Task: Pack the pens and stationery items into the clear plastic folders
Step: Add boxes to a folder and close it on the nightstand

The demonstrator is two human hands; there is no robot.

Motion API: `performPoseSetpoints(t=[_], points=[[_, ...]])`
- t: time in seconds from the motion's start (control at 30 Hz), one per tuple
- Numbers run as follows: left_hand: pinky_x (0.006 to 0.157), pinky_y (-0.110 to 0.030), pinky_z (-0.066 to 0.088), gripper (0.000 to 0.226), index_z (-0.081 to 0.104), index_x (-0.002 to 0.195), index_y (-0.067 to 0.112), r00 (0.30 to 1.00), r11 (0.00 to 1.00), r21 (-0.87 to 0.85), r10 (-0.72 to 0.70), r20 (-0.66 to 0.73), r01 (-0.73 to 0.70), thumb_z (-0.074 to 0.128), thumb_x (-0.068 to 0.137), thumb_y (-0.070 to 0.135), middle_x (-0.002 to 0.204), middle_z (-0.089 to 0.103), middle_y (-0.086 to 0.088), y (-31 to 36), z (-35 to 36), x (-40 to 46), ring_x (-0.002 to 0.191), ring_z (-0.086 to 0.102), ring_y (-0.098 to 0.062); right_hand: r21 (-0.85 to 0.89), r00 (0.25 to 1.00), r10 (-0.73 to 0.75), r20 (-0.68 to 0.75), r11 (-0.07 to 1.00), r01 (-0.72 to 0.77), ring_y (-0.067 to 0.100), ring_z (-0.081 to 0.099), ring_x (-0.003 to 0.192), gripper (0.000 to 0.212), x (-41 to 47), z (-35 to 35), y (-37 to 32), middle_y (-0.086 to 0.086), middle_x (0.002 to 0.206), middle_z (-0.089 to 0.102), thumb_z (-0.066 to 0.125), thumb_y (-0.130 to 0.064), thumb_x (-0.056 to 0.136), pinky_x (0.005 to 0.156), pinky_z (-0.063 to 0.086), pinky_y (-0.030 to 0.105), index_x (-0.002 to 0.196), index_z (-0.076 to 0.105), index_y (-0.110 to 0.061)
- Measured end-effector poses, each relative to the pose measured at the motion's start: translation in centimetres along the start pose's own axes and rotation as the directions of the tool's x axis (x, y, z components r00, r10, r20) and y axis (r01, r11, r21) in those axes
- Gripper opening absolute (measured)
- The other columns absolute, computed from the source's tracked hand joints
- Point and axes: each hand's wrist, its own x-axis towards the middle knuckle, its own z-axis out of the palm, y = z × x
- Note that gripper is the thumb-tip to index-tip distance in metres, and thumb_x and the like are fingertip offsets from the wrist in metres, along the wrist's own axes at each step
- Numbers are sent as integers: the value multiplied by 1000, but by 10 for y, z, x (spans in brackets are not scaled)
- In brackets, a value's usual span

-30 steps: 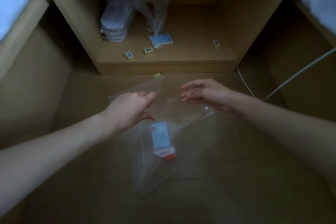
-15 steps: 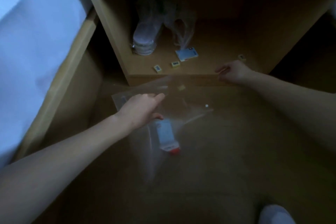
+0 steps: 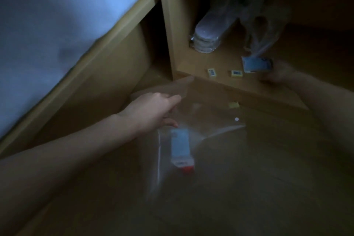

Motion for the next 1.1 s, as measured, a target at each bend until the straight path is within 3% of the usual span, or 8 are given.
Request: performPoseSetpoints(t=[0.17, 0.33, 0.43, 0.53, 0.8, 0.9, 1.0, 1.1], points=[[71, -31, 39, 40, 31, 89, 23, 999, 999, -15, -35, 25, 35, 63, 84, 46, 90, 42, 8, 2, 0, 8, 93, 54, -19, -50, 999, -54, -1, 997, 54, 38, 43, 127, 72, 32, 1, 4, 23, 143, 41, 72, -6, 81, 98, 37, 38, 141, 35, 2], [67, -30, 37, 39, 32, 90, 23, 998, 998, 27, -57, 37, 56, 62, 85, 47, 93, 45, 7, 6, -1, 16, 85, 48, -15, -80, 992, -125, 31, 989, 127, 36, 47, 122, 69, 39, 1, 15, 20, 137, 48, 79, -14, 74, 98, 38, 38, 134, 47, -2], [65, -29, 33, 39, 31, 90, 23, 997, 998, 48, -46, 57, 43, 62, 85, 47, 92, 44, 7, 11, -3, 18, 81, 43, -13, -95, 990, -139, -22, 986, 136, 36, 50, 116, 60, 30, 4, 23, 20, 131, 48, 83, -19, 71, 94, 41, 39, 122, 54, -4], [65, -29, 35, 38, 33, 91, 23, 997, 997, 66, -35, 72, 30, 62, 85, 47, 91, 45, 7, 15, -5, 21, 86, 50, -17, -64, 992, -113, -54, 992, 109, 34, 51, 114, 55, 13, 7, 28, 20, 129, 49, 83, -21, 70, 88, 41, 33, 116, 58, -5], [66, -29, 32, 40, 33, 91, 21, 1000, 996, 85, 25, 17, -27, 64, 85, 45, 96, 52, 2, 25, -7, 17, 94, 55, -22, 27, 964, -87, -251, 995, 97, 30, 48, 117, 59, -75, 5, 25, 15, 131, 44, 81, -25, 72, 90, 42, 35, 123, 55, -9], [68, -30, 35, 40, 33, 92, 21, 999, 996, 78, 47, 1, -47, 64, 85, 44, 99, 54, 0, 27, -8, 14, 96, 55, -23, 112, 944, -97, -314, 984, 138, 26, 50, 113, 58, -117, 8, 21, 14, 129, 44, 81, -22, 73, 89, 40, 27, 123, 56, -9], [73, -34, 42, 39, 36, 91, 21, 998, 996, 71, 61, -11, -60, 65, 83, 45, 91, 47, 4, 26, -7, 12, 94, 56, -23, 156, 959, -169, -227, 966, 207, 18, 52, 102, 58, -154, 19, 12, 9, 121, 47, 83, -20, 70, 85, 42, 24, 121, 57, -7], [72, -35, 45, 39, 36, 90, 21, 995, 995, 45, 94, -32, -93, 67, 82, 43, 88, 46, 6, 29, -6, 10, 92, 57, -23, 82, 954, -298, -26, 951, 300, 19, 53, 100, 58, -177, 44, 0, 5, 113, 48, 84, -24, 68, 82, 42, 23, 118, 60, -10]])
